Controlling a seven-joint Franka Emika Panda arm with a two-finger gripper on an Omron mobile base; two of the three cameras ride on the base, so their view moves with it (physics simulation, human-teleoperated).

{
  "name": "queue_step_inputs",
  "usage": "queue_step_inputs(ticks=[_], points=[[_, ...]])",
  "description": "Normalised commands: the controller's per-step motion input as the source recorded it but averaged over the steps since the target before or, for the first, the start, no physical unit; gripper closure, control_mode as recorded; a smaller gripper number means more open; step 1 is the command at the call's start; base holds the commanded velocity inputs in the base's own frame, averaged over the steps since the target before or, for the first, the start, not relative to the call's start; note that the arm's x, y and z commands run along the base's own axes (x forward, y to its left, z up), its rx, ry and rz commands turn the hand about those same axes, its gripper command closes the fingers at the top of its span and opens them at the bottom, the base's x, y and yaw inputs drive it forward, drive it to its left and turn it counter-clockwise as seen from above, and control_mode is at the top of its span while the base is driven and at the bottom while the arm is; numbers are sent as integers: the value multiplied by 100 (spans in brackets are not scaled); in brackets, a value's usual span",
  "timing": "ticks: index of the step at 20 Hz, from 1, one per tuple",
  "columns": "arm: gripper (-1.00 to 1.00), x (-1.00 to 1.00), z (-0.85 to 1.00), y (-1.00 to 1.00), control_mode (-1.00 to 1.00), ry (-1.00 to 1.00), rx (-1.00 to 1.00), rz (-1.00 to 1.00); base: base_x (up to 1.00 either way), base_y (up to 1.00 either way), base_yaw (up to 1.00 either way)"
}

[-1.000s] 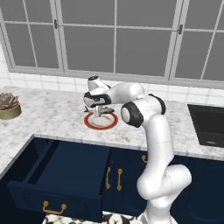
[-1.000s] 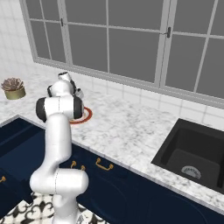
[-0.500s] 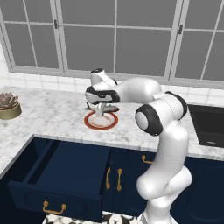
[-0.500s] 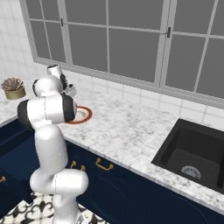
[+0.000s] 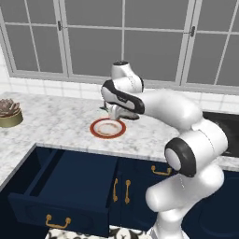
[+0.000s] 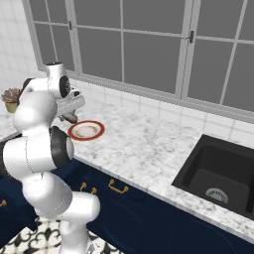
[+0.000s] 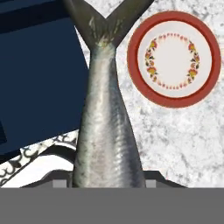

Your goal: Pick up the knife from the drawer and place it on the cutting board. Then place the meat from the plate to the cutting board.

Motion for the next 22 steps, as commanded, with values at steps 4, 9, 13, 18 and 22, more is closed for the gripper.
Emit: queue_step_inputs(ticks=[4,9,13,18,22], points=[[100,-100,30,-42,-100,2,0,-38,0,0,0],[100,-84,28,-50,-100,0,2,-33,0,0,0],[100,-59,23,-53,-100,-1,7,-25,0,0,0],[100,-44,1,-45,100,-4,2,-19,-15,-10,-7],[100,0,0,0,100,0,0,0,-74,-35,-36]])
